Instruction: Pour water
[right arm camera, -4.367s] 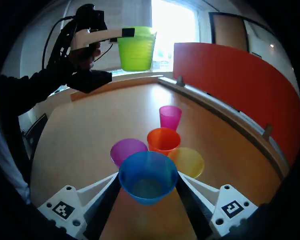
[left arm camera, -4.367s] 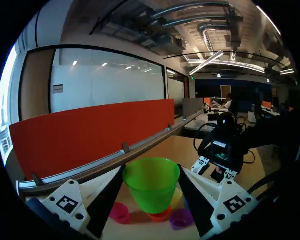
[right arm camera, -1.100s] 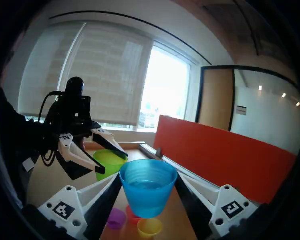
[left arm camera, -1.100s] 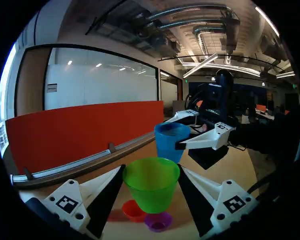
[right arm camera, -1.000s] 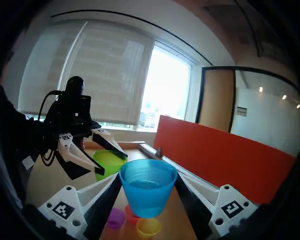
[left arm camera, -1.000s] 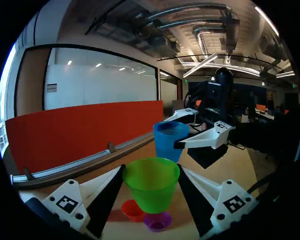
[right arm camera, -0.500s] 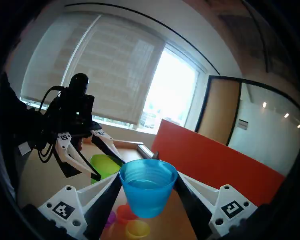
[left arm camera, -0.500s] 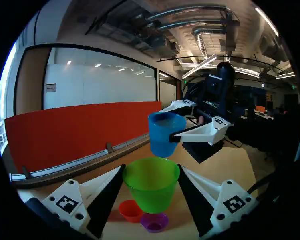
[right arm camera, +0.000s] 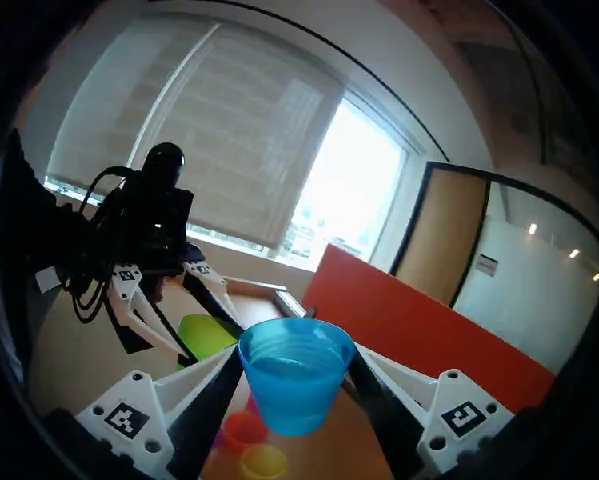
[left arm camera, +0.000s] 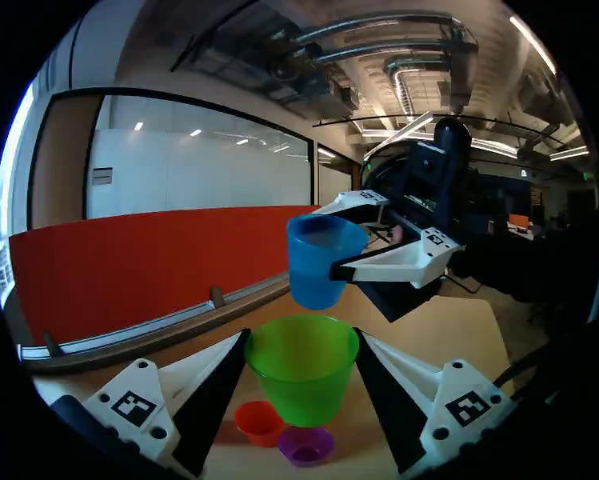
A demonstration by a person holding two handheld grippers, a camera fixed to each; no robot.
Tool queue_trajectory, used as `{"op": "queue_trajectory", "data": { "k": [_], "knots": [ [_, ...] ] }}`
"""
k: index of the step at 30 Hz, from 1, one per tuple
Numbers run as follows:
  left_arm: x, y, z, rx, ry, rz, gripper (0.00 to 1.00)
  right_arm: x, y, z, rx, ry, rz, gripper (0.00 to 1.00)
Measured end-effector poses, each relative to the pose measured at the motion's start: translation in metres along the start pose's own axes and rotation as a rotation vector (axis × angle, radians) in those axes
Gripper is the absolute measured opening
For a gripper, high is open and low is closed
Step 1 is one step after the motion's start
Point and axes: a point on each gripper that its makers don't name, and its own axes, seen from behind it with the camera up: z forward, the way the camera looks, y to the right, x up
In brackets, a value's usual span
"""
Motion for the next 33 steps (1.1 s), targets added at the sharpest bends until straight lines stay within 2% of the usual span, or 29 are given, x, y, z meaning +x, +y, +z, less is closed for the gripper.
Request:
{"op": "queue_trajectory", "data": {
  "k": [9,21,33],
  "knots": [
    [0.0,0.001,-0.002,0.003,0.002,0.003,0.91,0.003,0.002,0.003,0.001,-0.013,-0.045,0.91],
    [-0.001,0.01,-0.002,-0.004,0.008,0.018,0.91,0.01,0.002,0.007,0.009,-0.022,-0.124,0.91],
    [-0.002,0.013,-0.002,-0.001,0.019,0.013,0.91,0.012,0.005,0.011,0.013,-0.031,-0.201,0.91]
  ]
}}
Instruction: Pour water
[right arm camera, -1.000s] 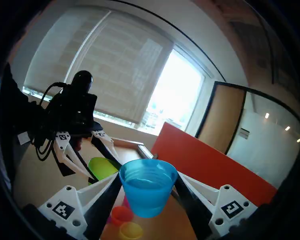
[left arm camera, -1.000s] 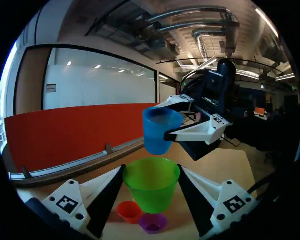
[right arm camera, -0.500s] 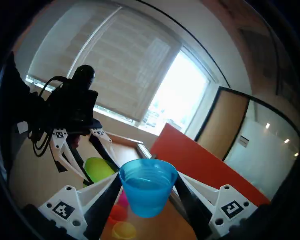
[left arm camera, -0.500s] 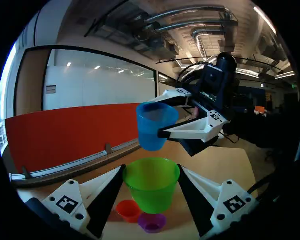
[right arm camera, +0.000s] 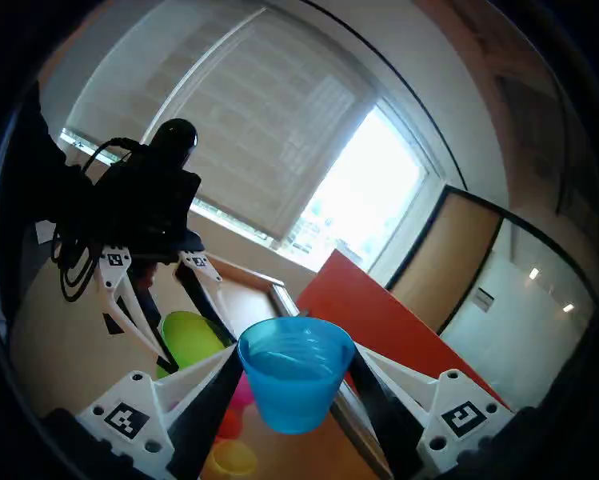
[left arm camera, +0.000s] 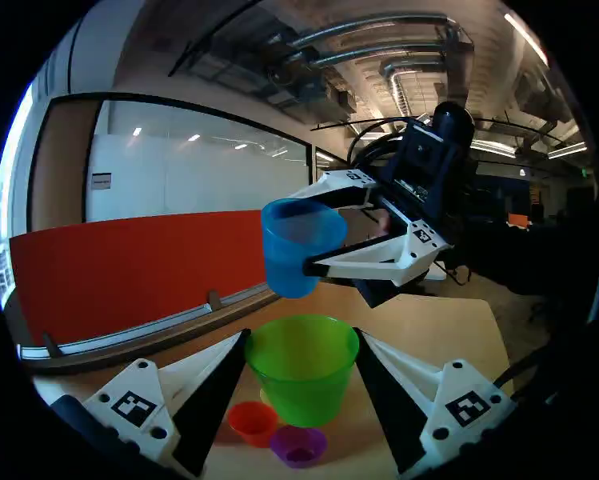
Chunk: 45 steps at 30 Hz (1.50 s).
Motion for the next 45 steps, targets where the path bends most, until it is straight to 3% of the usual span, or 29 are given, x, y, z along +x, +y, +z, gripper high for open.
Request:
{"op": "queue_trajectory", "data": {
  "k": [24,45],
  "knots": [
    [-0.002,0.009,0.003,-0.019,-0.009,0.013,0.91,0.002,-0.003,0.009,0.043,-0.041,-0.195,0.91],
    [-0.005,0.013,0.002,-0.037,-0.022,0.02,0.91,0.007,-0.004,0.019,0.071,-0.069,-0.297,0.92]
  ]
}}
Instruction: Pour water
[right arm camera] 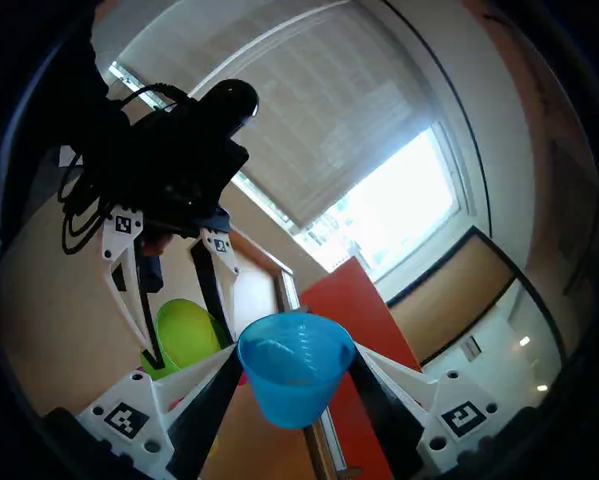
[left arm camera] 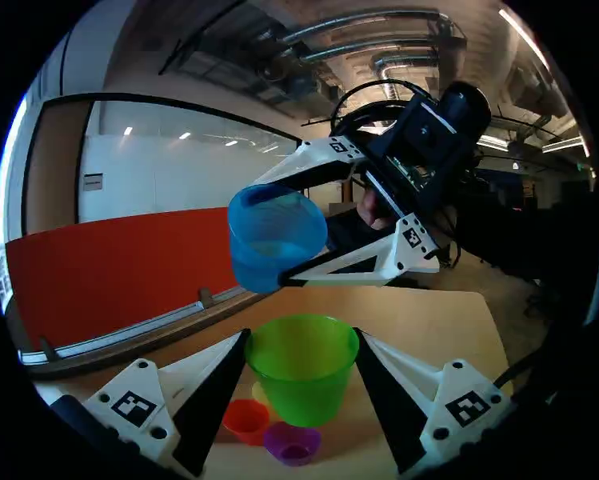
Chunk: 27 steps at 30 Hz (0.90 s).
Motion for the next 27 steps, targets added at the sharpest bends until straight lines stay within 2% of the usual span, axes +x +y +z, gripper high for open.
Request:
{"op": "queue_trajectory", "data": {
  "k": [6,12,27],
  "knots": [
    [-0.0009,0.0016,-0.0003,-0.004,-0.009,0.013,0.91,0.0013,0.0004,0.0017,0.006,-0.013,-0.037,0.91],
    [0.0001,0.0028,0.0008,-0.009,-0.005,0.008,0.91,0.004,-0.0021,0.0031,0.018,-0.012,-0.055,0.92],
    [0.0013,0.0042,0.0031,-0.011,-0.002,0.007,0.91,0.0091,0.002,0.0033,0.008,-0.024,-0.147,0.92]
  ]
}}
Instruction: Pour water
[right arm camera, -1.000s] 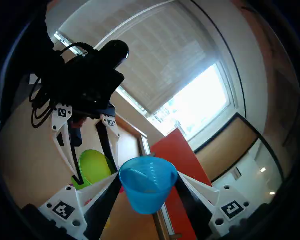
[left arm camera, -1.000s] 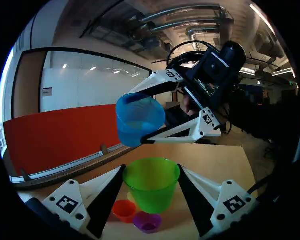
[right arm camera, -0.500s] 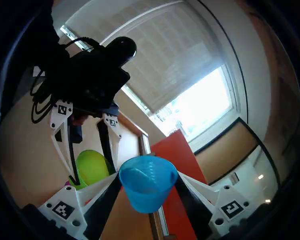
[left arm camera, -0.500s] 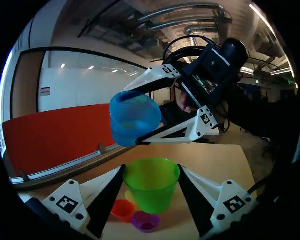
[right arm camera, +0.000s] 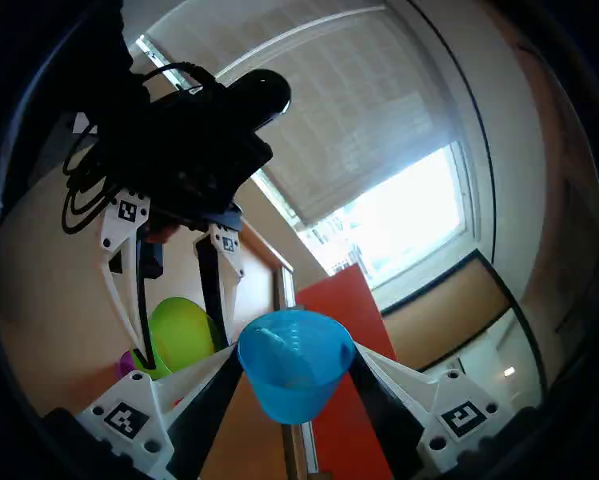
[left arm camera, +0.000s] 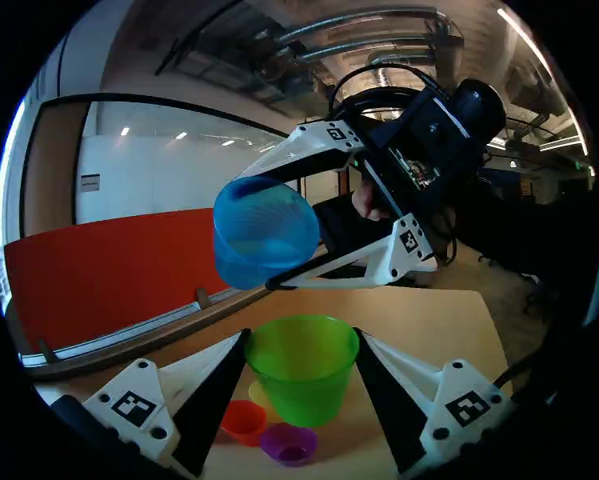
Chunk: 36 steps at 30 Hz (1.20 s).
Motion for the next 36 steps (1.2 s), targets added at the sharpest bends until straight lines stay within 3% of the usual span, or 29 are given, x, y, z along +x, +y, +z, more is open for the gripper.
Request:
{"op": "queue_trajectory", "data": {
  "k": [12,36],
  "knots": [
    [0.0007,0.0015,0.0006,0.001,0.002,0.001,0.91,0.001,0.0037,0.0,-0.005,-0.011,-0.059,0.92],
    [0.0038,-0.0023,-0.0004,0.009,0.014,-0.002,0.91,0.0039,0.0098,0.0024,-0.025,-0.014,-0.114,0.92]
  ]
}}
